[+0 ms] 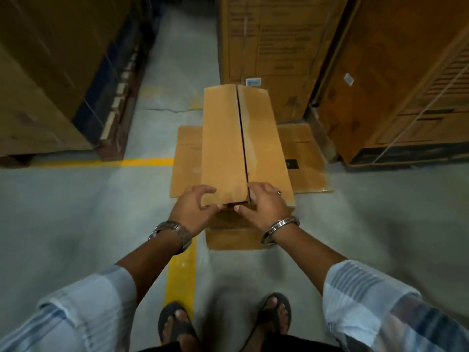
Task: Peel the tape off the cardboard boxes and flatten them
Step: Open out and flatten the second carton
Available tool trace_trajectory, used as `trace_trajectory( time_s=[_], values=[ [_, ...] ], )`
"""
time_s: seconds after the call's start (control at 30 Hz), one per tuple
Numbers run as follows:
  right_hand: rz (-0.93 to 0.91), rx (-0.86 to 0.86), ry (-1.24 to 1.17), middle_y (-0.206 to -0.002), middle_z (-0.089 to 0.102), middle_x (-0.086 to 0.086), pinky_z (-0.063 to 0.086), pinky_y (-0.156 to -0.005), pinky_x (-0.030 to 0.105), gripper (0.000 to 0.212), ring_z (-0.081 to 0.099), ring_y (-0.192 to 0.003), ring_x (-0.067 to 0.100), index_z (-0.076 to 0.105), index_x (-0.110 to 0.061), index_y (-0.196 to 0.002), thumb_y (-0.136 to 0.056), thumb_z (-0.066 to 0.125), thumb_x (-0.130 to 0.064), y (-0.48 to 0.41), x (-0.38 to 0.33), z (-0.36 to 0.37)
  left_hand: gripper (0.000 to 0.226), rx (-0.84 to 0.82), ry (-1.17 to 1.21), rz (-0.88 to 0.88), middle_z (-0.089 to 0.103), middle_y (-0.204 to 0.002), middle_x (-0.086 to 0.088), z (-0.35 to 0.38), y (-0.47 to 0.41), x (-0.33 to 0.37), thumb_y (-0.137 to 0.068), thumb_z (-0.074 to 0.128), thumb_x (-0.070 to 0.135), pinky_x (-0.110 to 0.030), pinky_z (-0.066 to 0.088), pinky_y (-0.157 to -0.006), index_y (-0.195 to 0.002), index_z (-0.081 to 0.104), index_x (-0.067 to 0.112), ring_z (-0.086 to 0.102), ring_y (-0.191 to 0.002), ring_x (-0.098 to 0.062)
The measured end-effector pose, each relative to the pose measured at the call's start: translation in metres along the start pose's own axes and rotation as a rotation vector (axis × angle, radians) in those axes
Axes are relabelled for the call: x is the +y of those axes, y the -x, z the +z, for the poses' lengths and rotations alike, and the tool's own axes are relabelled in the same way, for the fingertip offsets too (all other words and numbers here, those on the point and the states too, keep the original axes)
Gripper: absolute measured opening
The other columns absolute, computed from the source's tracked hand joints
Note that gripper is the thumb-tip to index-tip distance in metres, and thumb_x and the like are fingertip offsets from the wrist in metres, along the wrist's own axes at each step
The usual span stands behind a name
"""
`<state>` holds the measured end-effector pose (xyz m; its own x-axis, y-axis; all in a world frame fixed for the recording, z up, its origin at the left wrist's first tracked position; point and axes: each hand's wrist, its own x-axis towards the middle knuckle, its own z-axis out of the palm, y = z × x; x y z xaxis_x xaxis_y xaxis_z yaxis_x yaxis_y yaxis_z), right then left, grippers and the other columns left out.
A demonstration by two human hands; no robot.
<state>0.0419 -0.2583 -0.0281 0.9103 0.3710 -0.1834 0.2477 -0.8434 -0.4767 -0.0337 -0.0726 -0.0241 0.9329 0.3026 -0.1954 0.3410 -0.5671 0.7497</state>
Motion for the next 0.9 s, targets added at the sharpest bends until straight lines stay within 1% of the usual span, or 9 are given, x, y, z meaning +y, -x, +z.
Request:
trace_trajectory(
  time_s=[0.13, 0.27, 0.37, 0.5, 0.6, 0.7, 0.77, 0.83, 0.9],
  values=[
    [-0.027, 0.02, 0.131, -0.144, 0.045, 0.003, 0.037, -0.105, 0.043, 0.064, 0.038, -0.133, 0.028, 0.048, -0.031, -0.141, -0.085, 0.067, -0.054, -0.027, 0.024, 0.023, 0.089, -0.039, -0.354, 0.126, 0.026, -0.159, -0.007, 0.035, -0.039, -0.008, -0.077, 0.078, 0.053, -0.042, 0.031, -0.117, -0.152, 0.035, 0.029, 0.024, -0.147, -0.028],
    [-0.092, 0.075, 0.21, -0.141, 0.048, 0.004, 0.036, -0.104, 0.046, 0.05, 0.041, -0.131, 0.029, 0.055, -0.027, -0.135, -0.089, 0.064, -0.045, -0.033, 0.04, 0.028, 0.112, -0.072, -0.563, 0.126, 0.007, -0.165, -0.009, 0.062, -0.074, -0.011, -0.066, 0.079, 0.064, -0.055, 0.026, -0.116, -0.155, 0.017, 0.035, 0.005, -0.151, -0.033],
    [-0.119, 0.147, 0.18, -0.134, 0.055, 0.006, 0.044, -0.094, 0.041, 0.041, 0.052, -0.12, 0.03, 0.056, -0.023, -0.133, -0.093, 0.061, -0.033, -0.036, 0.054, 0.026, 0.102, -0.063, -0.511, 0.189, 0.002, -0.167, -0.01, 0.065, -0.081, -0.022, -0.078, 0.07, 0.065, -0.055, 0.023, -0.119, -0.158, 0.016, 0.032, -0.002, -0.154, -0.034],
    [-0.076, 0.211, 0.136, -0.123, 0.062, 0.004, 0.045, -0.075, 0.031, 0.036, 0.061, -0.105, 0.026, 0.055, -0.021, -0.131, -0.096, 0.058, -0.022, -0.043, 0.063, 0.018, 0.079, 0.036, -0.484, 0.279, 0.012, -0.166, -0.013, 0.061, -0.07, -0.034, -0.094, 0.056, 0.049, -0.051, 0.028, -0.121, -0.159, 0.019, 0.023, 0.007, -0.153, -0.036],
    [-0.113, 0.19, 0.062, -0.119, 0.062, 0.003, 0.05, -0.081, 0.035, 0.033, 0.056, -0.106, 0.023, 0.059, -0.019, -0.125, -0.095, 0.06, -0.031, -0.043, 0.057, 0.015, 0.075, 0.203, -0.228, 0.169, 0.024, -0.164, -0.011, 0.059, -0.065, -0.027, -0.094, 0.058, 0.023, -0.045, 0.044, -0.108, -0.159, 0.022, 0.024, 0.033, -0.145, -0.033],
    [-0.123, 0.129, 0.002, -0.118, 0.063, 0.003, 0.052, -0.084, 0.038, 0.034, 0.057, -0.107, 0.023, 0.062, -0.019, -0.124, -0.094, 0.062, -0.034, -0.038, 0.046, 0.017, 0.041, 0.412, 0.284, -0.262, 0.061, -0.136, -0.008, 0.05, -0.065, -0.017, -0.1, 0.056, 0.031, -0.034, 0.047, -0.094, -0.139, 0.055, 0.019, 0.058, -0.122, -0.034],
    [-0.141, 0.066, -0.01, -0.122, 0.062, 0.002, 0.053, -0.087, 0.039, 0.039, 0.058, -0.11, 0.022, 0.06, -0.021, -0.129, -0.093, 0.064, -0.037, -0.032, 0.035, 0.017, 0.025, 0.368, 0.566, -0.382, 0.066, -0.114, -0.006, 0.042, -0.06, -0.012, -0.098, 0.06, 0.038, -0.041, 0.053, -0.094, -0.118, 0.063, 0.023, 0.062, -0.104, -0.034],
    [-0.154, 0.018, -0.02, -0.13, 0.059, 0.001, 0.054, -0.092, 0.04, 0.047, 0.057, -0.116, 0.021, 0.055, -0.024, -0.136, -0.093, 0.064, -0.04, -0.027, 0.022, 0.011, 0.022, 0.278, 0.778, -0.407, 0.063, -0.115, -0.004, 0.034, -0.046, -0.006, -0.098, 0.064, 0.032, -0.05, 0.058, -0.088, -0.118, 0.057, 0.024, 0.062, -0.099, -0.028],
    [-0.159, -0.022, -0.03, -0.141, 0.053, 0.0, 0.051, -0.098, 0.041, 0.057, 0.053, -0.124, 0.022, 0.048, -0.025, -0.144, -0.092, 0.065, -0.043, -0.027, 0.007, 0.001, 0.027, 0.231, 0.852, -0.388, 0.064, -0.116, -0.001, 0.027, -0.028, -0.003, -0.098, 0.064, 0.027, -0.047, 0.059, -0.082, -0.123, 0.053, 0.024, 0.064, -0.098, -0.023]
  ],
)
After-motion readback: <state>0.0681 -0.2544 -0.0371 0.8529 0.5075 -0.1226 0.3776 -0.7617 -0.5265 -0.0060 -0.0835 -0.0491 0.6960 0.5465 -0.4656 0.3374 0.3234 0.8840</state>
